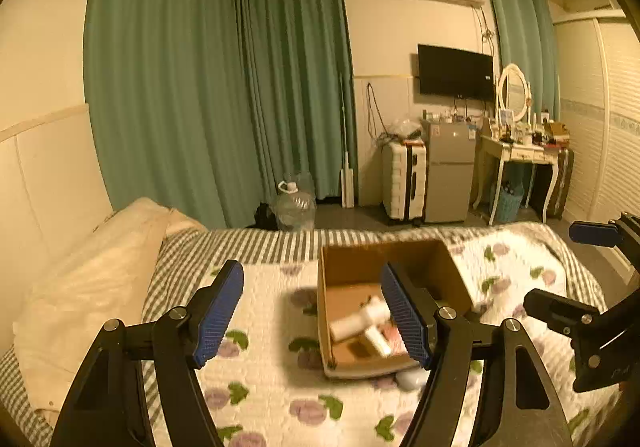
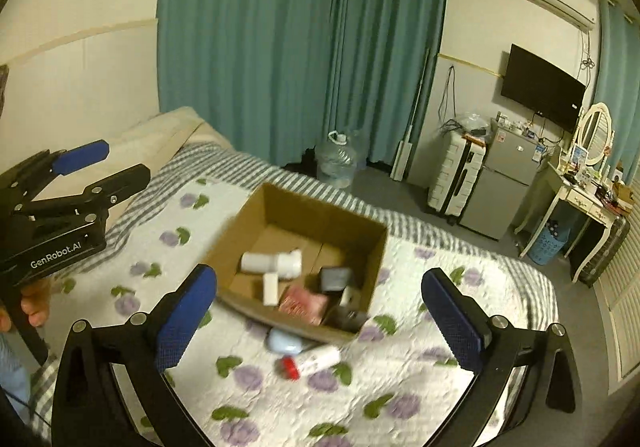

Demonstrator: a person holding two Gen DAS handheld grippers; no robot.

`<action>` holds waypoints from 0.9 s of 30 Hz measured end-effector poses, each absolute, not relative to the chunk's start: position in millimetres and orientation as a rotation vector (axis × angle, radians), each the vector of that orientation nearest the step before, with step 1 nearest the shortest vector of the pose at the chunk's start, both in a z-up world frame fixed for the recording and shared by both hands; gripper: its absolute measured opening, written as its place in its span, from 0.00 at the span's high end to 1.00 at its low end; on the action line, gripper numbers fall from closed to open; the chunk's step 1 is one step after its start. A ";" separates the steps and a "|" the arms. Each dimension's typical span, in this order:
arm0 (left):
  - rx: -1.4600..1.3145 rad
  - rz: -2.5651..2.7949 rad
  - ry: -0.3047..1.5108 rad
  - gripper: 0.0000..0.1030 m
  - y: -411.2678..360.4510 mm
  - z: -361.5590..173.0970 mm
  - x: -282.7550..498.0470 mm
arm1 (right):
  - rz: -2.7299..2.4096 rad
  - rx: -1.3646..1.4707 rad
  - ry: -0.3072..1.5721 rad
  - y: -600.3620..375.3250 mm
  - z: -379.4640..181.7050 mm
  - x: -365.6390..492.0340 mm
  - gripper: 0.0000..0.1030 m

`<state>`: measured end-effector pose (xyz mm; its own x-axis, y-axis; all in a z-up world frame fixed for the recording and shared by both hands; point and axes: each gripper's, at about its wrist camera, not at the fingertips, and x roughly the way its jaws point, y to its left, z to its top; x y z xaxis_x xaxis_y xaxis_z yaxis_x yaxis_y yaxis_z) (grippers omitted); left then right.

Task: Organize rigid objects
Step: 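Grasp the light blue earbud case with the right gripper while the left gripper grasps the red-capped white tube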

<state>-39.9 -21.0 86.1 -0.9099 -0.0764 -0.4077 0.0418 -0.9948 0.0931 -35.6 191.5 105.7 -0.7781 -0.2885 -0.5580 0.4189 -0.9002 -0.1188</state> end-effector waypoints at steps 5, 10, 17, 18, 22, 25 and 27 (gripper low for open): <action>0.771 -2.979 -0.136 0.28 -24.2 43.1 -41.2 | -2.581 0.867 0.313 182.9 61.9 -35.4 0.00; 0.907 -2.947 -0.065 0.28 -29.7 -8.7 -56.3 | -2.566 0.967 0.266 180.4 17.8 -44.9 0.00; 1.086 -2.860 -0.087 0.28 -36.6 -69.3 -76.7 | -2.517 1.088 0.307 167.5 -42.7 -67.7 0.02; 1.106 -2.854 -0.071 0.28 -39.1 -74.2 -79.5 | -2.503 1.109 0.332 162.8 -52.0 -72.9 0.06; 1.178 -2.804 -0.022 0.28 -47.3 -92.1 -90.3 | -2.446 1.165 0.371 144.9 -79.3 -94.3 0.11; 1.219 -2.781 0.001 0.28 -50.2 -100.7 -95.0 | -2.425 1.211 0.419 134.1 -94.7 -109.0 0.28; 1.241 -2.771 0.010 0.28 -51.2 -105.3 -97.1 | -2.406 1.257 0.430 130.6 -107.1 -119.0 0.30</action>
